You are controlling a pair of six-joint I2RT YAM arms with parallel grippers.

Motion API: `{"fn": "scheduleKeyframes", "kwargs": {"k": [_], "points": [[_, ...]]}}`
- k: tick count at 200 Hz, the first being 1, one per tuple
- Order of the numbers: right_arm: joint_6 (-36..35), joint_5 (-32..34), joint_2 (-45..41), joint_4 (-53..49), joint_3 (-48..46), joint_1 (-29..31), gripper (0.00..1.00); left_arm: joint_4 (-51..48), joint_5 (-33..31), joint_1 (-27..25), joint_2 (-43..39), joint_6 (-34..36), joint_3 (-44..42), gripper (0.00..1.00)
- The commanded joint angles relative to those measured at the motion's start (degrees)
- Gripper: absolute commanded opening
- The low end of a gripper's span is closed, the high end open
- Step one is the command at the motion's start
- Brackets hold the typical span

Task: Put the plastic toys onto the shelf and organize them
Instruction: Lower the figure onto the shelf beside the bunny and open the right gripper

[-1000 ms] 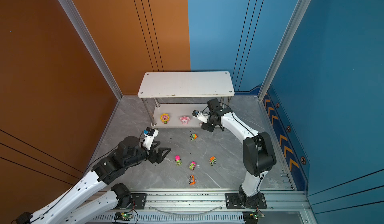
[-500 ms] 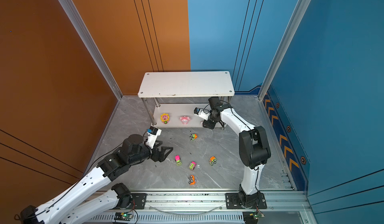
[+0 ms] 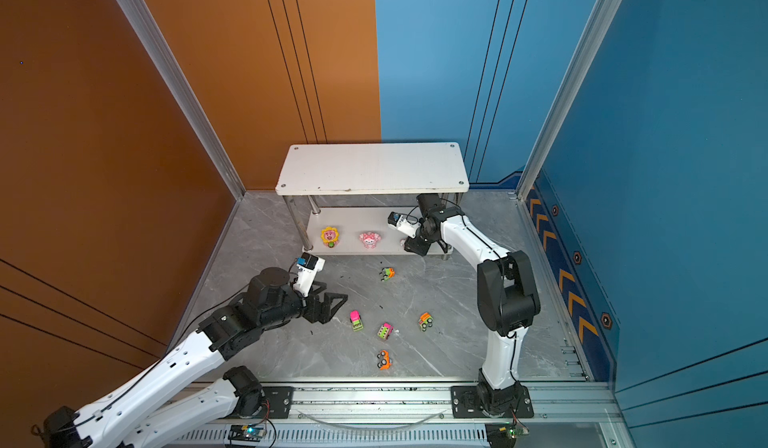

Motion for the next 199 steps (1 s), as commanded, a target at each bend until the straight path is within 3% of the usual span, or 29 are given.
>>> {"fn": "scheduleKeyframes", "kwargs": {"k": [1, 82, 199], "points": [[2.30, -0.39, 0.11, 3.27, 0.13, -0.53, 0.00, 1.19, 0.95, 0.56, -0.24, -0.38, 0.20, 0.90], [4.07, -0.33, 1.65, 4.15, 0.23, -0.54, 0.11, 1.17, 1.22, 0.60, -0.86, -0.64, -0.63, 0.91], [5.97, -0.22, 2.41, 2.98, 1.44, -0.41, 0.51, 1.48, 1.52, 0.56, -0.84, -1.08, -0.99, 0.91]]}}
